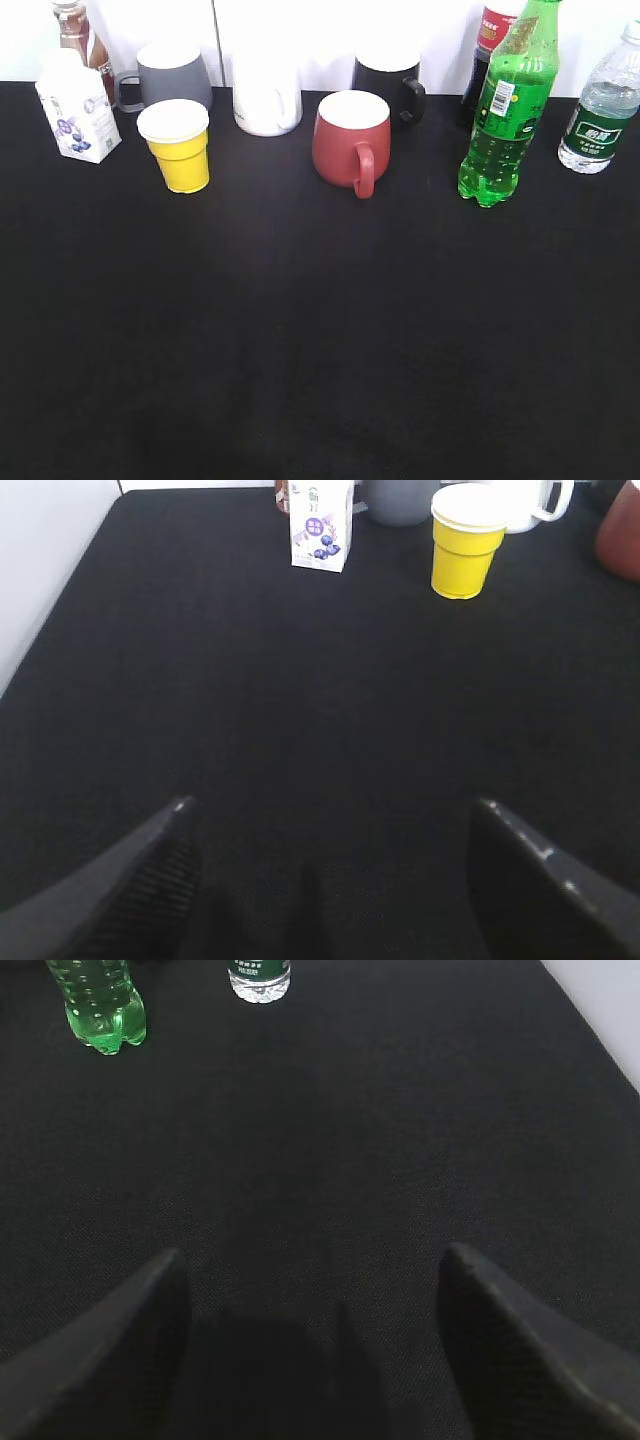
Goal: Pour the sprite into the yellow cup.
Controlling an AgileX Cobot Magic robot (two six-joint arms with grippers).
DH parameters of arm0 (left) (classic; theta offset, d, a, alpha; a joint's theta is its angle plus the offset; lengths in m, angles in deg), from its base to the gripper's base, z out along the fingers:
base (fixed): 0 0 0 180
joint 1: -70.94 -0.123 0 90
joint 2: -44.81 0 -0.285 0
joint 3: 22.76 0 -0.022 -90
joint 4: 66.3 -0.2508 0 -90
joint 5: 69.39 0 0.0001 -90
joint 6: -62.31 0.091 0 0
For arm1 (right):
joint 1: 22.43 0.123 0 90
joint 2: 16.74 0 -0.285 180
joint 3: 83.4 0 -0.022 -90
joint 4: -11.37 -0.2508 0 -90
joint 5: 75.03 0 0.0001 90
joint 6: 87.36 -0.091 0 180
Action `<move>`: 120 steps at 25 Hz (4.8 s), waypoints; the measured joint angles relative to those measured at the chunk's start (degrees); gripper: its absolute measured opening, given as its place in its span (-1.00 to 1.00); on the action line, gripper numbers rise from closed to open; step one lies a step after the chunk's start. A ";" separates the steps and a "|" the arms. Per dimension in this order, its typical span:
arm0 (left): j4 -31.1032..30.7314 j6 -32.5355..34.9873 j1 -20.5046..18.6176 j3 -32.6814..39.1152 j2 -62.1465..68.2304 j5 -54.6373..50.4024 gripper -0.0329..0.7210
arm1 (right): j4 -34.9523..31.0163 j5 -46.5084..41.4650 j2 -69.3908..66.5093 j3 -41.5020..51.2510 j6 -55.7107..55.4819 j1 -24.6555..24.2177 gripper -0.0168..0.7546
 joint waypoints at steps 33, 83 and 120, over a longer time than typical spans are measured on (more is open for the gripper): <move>-6.64 -1.92 16.52 7.05 89.02 106.67 0.66 | -0.05 0.00 0.00 0.00 0.00 0.00 0.56; -29.78 -1.98 16.52 -2.70 108.68 130.20 0.27 | 6.44 93.49 -61.29 10.87 -8.47 0.00 0.32; -29.83 -1.98 16.52 -2.70 108.63 130.20 0.27 | -23.03 124.39 -114.89 -11.99 5.75 28.05 0.73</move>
